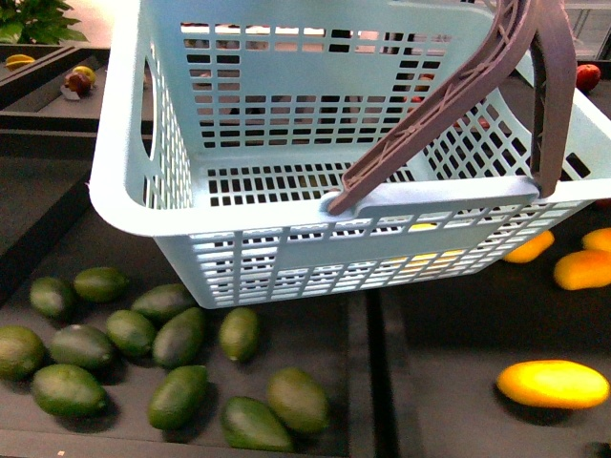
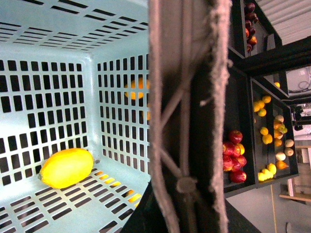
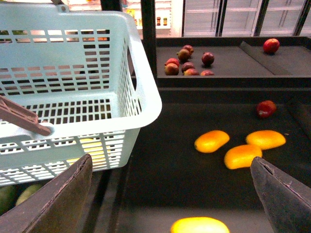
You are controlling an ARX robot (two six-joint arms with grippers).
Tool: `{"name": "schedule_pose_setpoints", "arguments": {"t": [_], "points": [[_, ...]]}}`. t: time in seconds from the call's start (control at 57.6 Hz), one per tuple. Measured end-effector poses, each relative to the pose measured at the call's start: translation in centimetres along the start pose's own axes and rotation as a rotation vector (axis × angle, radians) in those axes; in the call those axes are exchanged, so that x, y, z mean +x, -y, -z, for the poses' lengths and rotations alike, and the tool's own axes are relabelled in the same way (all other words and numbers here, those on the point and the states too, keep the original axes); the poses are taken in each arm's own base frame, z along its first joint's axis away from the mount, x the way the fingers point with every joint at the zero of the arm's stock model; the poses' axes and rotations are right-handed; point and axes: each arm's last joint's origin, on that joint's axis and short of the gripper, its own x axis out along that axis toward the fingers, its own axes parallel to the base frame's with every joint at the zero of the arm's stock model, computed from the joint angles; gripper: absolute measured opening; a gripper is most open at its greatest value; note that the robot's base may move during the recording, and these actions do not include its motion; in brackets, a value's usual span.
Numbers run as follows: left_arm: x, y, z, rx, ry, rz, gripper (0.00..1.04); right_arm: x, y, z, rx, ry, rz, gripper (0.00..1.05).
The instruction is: Pick lemon and mango into basket
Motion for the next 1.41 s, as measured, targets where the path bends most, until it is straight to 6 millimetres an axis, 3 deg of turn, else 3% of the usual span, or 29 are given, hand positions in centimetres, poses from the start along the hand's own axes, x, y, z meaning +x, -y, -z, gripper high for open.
{"name": "schedule_pose_setpoints", "arguments": {"t": [0.33,0.364,0.468,0.659,0.763,0.885,1.006,1.405], "points": [[-0.2,-0.7,-0.8,0.005,0.039,-0.031,0.05,0.0,0.0,0.0,0.0,-0.005,0.003,0.96],[-0.2,-0.7,-0.8,0.007,0.038,-0.03,0.05,0.3,0.0,0.0,0.042,-0.068,0.059,0.96],[-0.2,-0.4,-0.5,0.0,0.017,-0.012,0.05,1.9,1.5,-1.2,0.229,-0.348,0.359,0.96],[0.0,0.3,0.3,0.003,-0.017,0.014,0.05,7.4,6.5,-3.1,0.534,-0.38,0.472,0.96],[0.0,0.3,0.3,0.001,-0.016,0.014,0.05,10.7,8.8,-1.8,0.618,-0.474,0.519,0.96],[0.0,0.0,0.0,0.0,0.007,-0.005,0.05,13.9,10.7,1.2,0.664,-0.592,0.598,0.96],[0.0,-0.1,-0.1,0.005,0.011,-0.008,0.05,15.8,11.8,3.4,0.725,-0.666,0.674,0.96],[0.0,0.0,0.0,0.002,0.0,0.001,0.05,20.5,13.2,7.3,0.847,-0.723,0.773,0.96]]}}
